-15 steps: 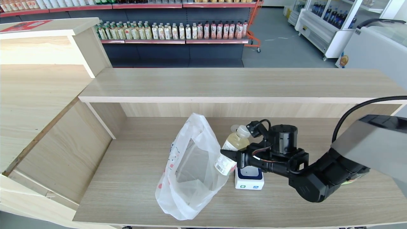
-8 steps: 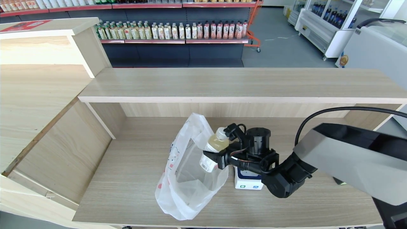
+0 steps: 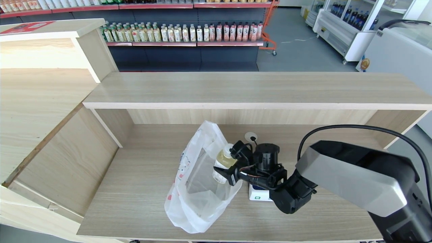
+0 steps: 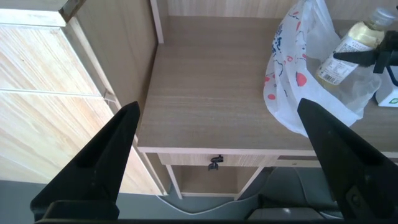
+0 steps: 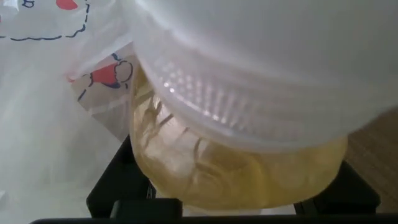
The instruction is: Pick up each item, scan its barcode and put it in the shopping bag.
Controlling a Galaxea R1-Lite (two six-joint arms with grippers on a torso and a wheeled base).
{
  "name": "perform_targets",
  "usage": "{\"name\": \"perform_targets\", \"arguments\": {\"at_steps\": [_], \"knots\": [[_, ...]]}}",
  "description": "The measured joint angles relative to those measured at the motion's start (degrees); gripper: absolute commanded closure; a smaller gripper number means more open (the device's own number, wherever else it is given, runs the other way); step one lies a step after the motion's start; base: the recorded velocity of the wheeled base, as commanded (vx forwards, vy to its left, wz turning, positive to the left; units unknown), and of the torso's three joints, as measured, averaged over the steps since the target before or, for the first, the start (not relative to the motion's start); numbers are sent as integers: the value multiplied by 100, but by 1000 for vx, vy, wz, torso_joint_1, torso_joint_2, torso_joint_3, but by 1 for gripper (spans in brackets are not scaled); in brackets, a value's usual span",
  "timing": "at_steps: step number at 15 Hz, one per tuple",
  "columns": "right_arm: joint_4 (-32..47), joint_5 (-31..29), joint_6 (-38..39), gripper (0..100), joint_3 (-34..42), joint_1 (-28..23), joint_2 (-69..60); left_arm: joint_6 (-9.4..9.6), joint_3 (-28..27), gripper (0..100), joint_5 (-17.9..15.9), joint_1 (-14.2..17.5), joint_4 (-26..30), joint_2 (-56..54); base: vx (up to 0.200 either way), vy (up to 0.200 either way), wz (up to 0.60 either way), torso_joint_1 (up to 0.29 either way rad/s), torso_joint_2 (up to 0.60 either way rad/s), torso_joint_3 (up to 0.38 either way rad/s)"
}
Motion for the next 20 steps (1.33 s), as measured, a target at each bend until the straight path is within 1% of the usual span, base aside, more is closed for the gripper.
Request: {"name": "perform_targets", "arguments": {"at_steps": [3, 8, 10, 12, 14, 18, 19, 20], "knots": [[-59, 34, 154, 0, 0, 5, 20, 0, 0, 0, 0, 0, 0, 0, 0, 0, 0, 0, 0, 0], [134, 26, 1734, 0, 199, 60, -443, 0, 0, 0, 0, 0, 0, 0, 0, 0, 0, 0, 0, 0], [333, 20, 2298, 0, 563, 38, -816, 0, 0, 0, 0, 0, 0, 0, 0, 0, 0, 0, 0, 0], [772, 17, 2843, 0, 1100, -65, -1347, 0, 0, 0, 2, 0, 0, 0, 0, 0, 0, 0, 0, 0], [1111, 15, 3152, 0, 1553, -223, -1882, 0, 0, 0, 0, 0, 2, 0, 0, 0, 0, 0, 0, 0], [1491, -7, 3298, 0, 2686, -697, -3406, 0, 0, 0, 0, 0, 2, 0, 0, 0, 0, 0, 0, 0], [1673, -5, 3265, 0, 2895, -852, -3819, 0, 0, 0, 0, 0, 0, 0, 0, 0, 0, 0, 0, 0], [2042, -2, 3162, 0, 3082, -1053, -4308, 0, 0, 0, 0, 0, 0, 0, 0, 0, 0, 0, 0, 0]]}}
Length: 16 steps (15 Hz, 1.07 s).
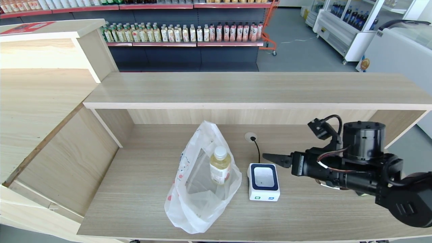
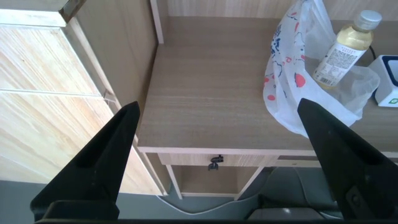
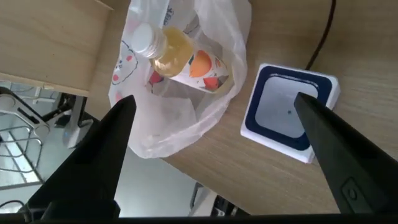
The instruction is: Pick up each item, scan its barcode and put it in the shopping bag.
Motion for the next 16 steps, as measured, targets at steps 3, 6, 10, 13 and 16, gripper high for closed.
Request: {"name": "perform_targets", "arguments": {"at_steps": [3, 6, 10, 13, 16], "knots": [[1684, -22, -689, 0, 202, -813, -1356, 0, 0, 0, 0, 0, 0, 0, 0, 0, 0, 0, 0, 0], [2477, -41, -1234, 0, 286, -1607, -2444, 2, 0, 0, 0, 0, 0, 0, 0, 0, 0, 0, 0, 0], [3834, -68, -1282, 0, 317, -2109, -3569, 0, 0, 0, 2, 0, 0, 0, 0, 0, 0, 0, 0, 0], [4058, -73, -1248, 0, 315, -2359, -4062, -5, 0, 0, 0, 0, 0, 0, 0, 0, 0, 0, 0, 0], [4240, -93, -1070, 0, 273, -2398, -4280, 0, 0, 0, 0, 0, 0, 0, 0, -200, 0, -1, 2, 6]]}}
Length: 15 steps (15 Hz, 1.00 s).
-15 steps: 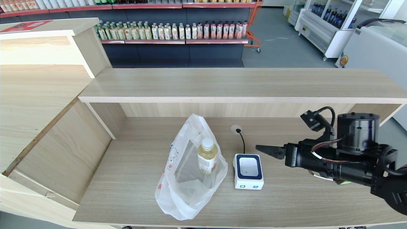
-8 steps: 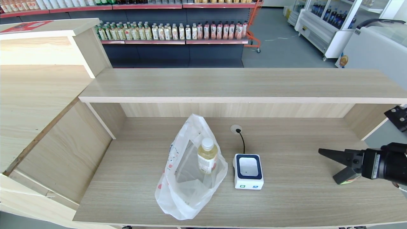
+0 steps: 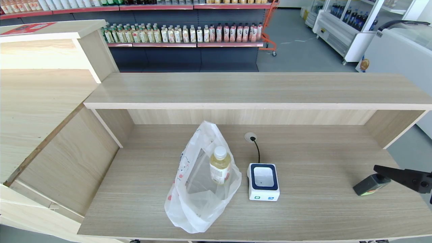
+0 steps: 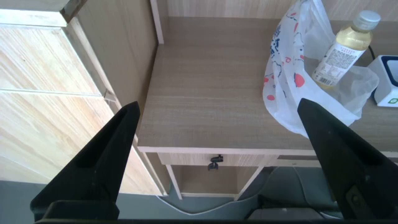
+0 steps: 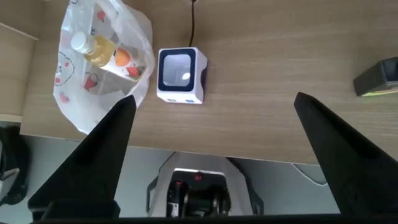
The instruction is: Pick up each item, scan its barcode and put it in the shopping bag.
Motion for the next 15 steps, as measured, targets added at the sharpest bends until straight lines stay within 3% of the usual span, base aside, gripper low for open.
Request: {"name": "perform_targets", "arguments": {"at_steps": [7, 10, 15], "knots": [[205, 18, 105, 0, 56, 6, -116, -9, 0, 0, 0, 0, 2, 0, 0, -200, 0, 4, 3, 4], [367, 11, 263, 0, 74, 0, -157, -2, 0, 0, 0, 0, 0, 0, 0, 0, 0, 0, 0, 0], [535, 20, 274, 0, 91, 1, -276, -9, 0, 0, 2, -10, 5, 0, -200, 0, 0, 1, 3, 5]]}}
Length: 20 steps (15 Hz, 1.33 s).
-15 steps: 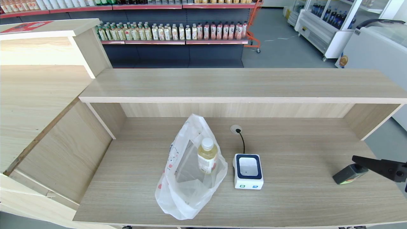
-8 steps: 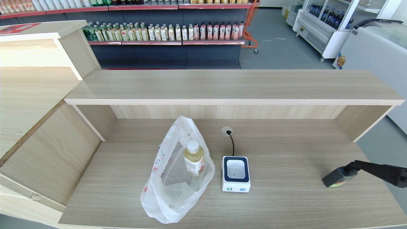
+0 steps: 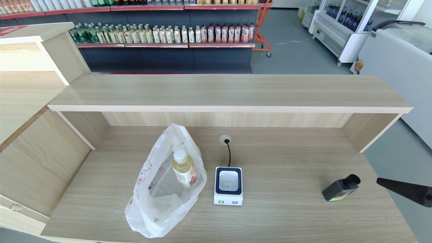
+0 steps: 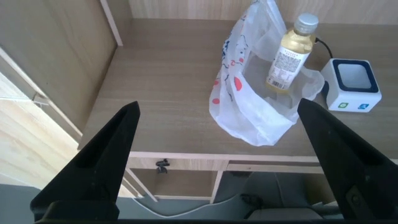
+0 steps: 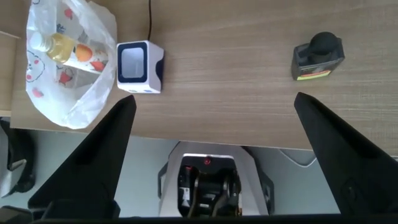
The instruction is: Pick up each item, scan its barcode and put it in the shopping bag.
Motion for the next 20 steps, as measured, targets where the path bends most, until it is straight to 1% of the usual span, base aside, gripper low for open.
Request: {"name": "perform_targets", "arguments": {"at_steps": [4, 5, 7, 10, 14, 15, 16, 18, 19, 20], "knots": [[7, 0, 5, 0, 66, 5, -77, 15, 0, 0, 0, 5, 2, 0, -200, 0, 0, 5, 2, 1], [13, -1, 5, 0, 77, 9, -87, 15, 0, 0, -5, 10, 2, 0, 0, 0, 0, 0, 0, 0], [277, -44, -46, 0, 144, -4, -74, 11, 0, 0, -2, 10, -2, 0, 0, 0, 0, 0, 0, 0], [438, -123, -408, 0, 157, -135, 2, 24, 0, 0, -2, 10, 0, 0, 0, -200, 0, -7, -4, 7], [440, -208, -563, 0, 140, -229, 127, 24, 0, 0, -2, 2, 2, 0, 0, -200, 0, 10, 4, 5], [457, -213, -725, 0, 140, -306, 176, 24, 0, 0, -2, 5, 2, 0, 0, -200, 0, 7, 2, -2], [545, -224, -1059, 0, 155, -513, 250, 24, 0, 0, -11, 15, 0, 0, 0, -200, 0, 7, 2, 2], [690, -228, -2060, 0, 160, -1103, 457, 24, 0, 0, -9, 7, 0, 0, 0, -200, 0, 0, 0, 5], [736, -257, -2402, 0, 160, -1332, 589, 24, 0, 0, -11, 10, 0, 0, 0, -200, 0, 2, 7, 2], [744, -441, -2566, 0, 138, -1473, 725, 24, 0, 0, -6, 10, 2, 0, 0, -200, 0, 2, 2, 2]]}}
